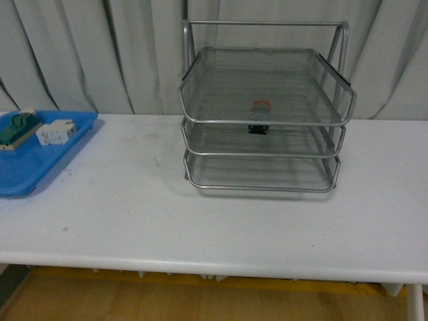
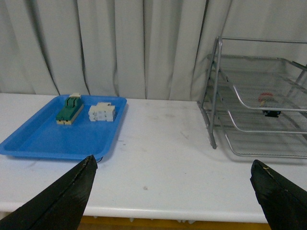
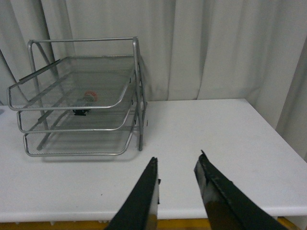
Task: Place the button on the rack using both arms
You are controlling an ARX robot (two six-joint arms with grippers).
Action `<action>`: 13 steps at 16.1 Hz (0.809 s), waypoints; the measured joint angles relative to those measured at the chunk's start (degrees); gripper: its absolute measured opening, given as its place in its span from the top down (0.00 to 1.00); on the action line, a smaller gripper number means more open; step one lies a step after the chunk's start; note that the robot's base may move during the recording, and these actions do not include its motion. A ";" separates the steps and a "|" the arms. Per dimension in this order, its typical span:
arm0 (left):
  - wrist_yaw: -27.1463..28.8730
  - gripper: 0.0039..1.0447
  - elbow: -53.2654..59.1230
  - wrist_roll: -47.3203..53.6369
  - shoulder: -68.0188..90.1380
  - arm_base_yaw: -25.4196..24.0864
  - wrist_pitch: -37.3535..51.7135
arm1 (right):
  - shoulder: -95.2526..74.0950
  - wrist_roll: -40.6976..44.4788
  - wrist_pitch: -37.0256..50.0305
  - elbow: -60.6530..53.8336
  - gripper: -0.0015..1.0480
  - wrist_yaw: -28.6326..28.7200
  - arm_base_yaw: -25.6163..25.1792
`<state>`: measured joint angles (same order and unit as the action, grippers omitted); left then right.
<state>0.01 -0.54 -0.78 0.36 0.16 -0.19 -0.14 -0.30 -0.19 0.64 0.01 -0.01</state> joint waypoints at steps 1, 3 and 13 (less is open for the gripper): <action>0.00 0.06 0.00 0.00 0.00 0.00 0.00 | 0.00 0.00 0.00 0.00 0.64 0.00 0.00; 0.00 0.06 0.00 0.00 0.00 0.00 0.00 | 0.00 0.00 0.00 0.00 0.43 0.00 0.00; 0.00 0.06 0.00 0.00 0.00 0.00 0.00 | 0.00 -0.02 0.00 0.00 0.06 0.00 0.00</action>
<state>0.01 -0.54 -0.78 0.36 0.16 -0.19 -0.14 -0.32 -0.19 0.64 0.01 -0.01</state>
